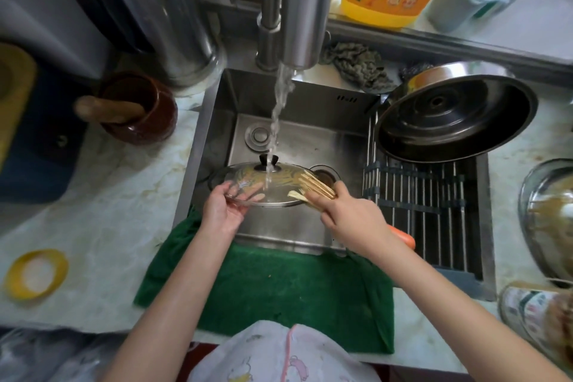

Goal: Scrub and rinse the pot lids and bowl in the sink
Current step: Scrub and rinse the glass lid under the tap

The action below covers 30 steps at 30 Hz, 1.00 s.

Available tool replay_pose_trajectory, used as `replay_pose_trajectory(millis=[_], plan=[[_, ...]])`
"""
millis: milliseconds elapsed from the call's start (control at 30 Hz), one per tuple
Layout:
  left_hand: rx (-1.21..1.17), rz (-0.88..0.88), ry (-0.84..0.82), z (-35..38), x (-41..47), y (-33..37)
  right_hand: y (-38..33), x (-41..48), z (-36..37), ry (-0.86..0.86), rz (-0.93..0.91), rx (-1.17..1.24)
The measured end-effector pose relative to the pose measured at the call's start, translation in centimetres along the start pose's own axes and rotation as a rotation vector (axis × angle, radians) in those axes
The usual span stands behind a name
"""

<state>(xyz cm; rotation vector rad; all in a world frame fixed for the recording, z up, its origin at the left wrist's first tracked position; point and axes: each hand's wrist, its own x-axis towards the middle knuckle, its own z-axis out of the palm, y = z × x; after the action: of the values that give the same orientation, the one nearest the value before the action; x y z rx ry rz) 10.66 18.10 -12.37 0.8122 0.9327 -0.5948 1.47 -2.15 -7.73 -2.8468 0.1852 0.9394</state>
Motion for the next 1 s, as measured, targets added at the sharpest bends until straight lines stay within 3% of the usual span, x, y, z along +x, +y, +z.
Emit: replay_pose_trajectory(millis=[133,267,467,567,633,767,900,1000], plan=[[-0.023,-0.004,-0.007,0.5,-0.4,-0.1,1.5,0.7,-0.1,0.008,0.135,0.022],[-0.152,-0.030,0.002,1.2,-0.7,0.4,0.6,-0.9,0.2,0.064,0.103,0.021],[-0.377,-0.043,0.074,1.0,-0.8,1.0,2.9,-0.3,0.0,0.215,0.359,0.205],[-0.400,-0.050,0.044,0.7,-0.7,1.1,2.2,0.4,-0.6,0.337,0.297,0.365],[-0.364,-0.054,0.033,0.6,-1.1,0.6,1.7,1.1,-1.2,0.314,0.237,0.446],[-0.308,-0.043,-0.037,0.3,-1.3,-0.5,0.2,1.9,-2.5,0.271,0.154,0.258],[-0.306,-0.036,-0.029,-0.1,-0.9,-0.9,-1.2,1.1,-3.5,0.267,-0.058,-0.017],[-0.293,-0.049,-0.046,-0.8,-0.7,-1.3,0.7,2.6,-3.5,0.208,0.136,-0.021]])
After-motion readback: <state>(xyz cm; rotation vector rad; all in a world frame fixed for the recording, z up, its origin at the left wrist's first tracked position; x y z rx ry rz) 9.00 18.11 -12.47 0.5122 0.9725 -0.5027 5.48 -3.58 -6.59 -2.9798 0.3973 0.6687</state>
